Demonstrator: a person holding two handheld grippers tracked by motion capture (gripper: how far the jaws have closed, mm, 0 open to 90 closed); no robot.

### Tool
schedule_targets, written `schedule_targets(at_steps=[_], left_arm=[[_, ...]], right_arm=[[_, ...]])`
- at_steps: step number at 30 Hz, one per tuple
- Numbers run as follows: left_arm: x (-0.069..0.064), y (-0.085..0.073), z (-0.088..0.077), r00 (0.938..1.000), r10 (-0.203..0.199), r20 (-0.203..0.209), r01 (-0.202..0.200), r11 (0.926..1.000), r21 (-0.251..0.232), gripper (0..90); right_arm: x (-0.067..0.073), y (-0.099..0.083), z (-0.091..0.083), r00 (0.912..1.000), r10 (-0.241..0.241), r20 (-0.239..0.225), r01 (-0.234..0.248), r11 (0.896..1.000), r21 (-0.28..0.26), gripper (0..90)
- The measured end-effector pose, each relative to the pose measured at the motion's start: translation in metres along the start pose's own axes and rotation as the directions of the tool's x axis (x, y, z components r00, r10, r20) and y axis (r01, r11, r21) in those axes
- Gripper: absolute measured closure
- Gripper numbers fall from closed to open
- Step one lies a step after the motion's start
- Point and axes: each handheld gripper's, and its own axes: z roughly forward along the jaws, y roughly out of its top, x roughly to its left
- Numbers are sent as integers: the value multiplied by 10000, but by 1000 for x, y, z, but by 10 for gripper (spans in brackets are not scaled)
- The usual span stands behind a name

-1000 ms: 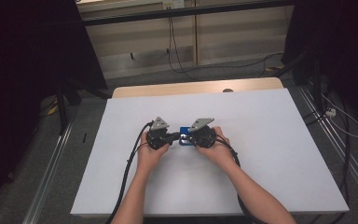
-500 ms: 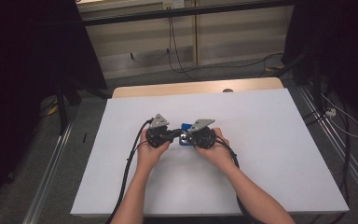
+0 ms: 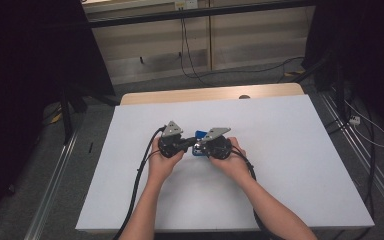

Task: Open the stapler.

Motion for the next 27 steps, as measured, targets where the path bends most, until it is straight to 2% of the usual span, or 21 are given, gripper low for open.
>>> schedule_targets(at_steps=[1,6,11,15,24,27], left_arm=[[-1,0,0,9999,-112,54,112,9999,-15,900],[0,0,0,10000,-79,30,79,10000,-28,900],[0,0,0,10000,-35,35,35,10000,-21,900],[0,0,-1,9999,-101,-40,100,9999,-77,900],[3,0,-3,9998,-100,-161,97,9999,-135,900],[4,-2,-2,9998,-66,-213,66,10000,-12,900]], right_arm=[[0,-1,0,10000,20,63,-20,10000,-39,900],[-3,-5,-1,9992,381,148,-373,9981,-481,900],[-3,2,-7,9979,580,284,-548,9931,-1034,900],[-1,4,-5,9982,397,439,-349,9938,-1060,900],[-1,2,-2,9969,364,693,-293,9945,-1003,900],[-2,2,-2,9963,441,737,-358,9931,-1112,900]])
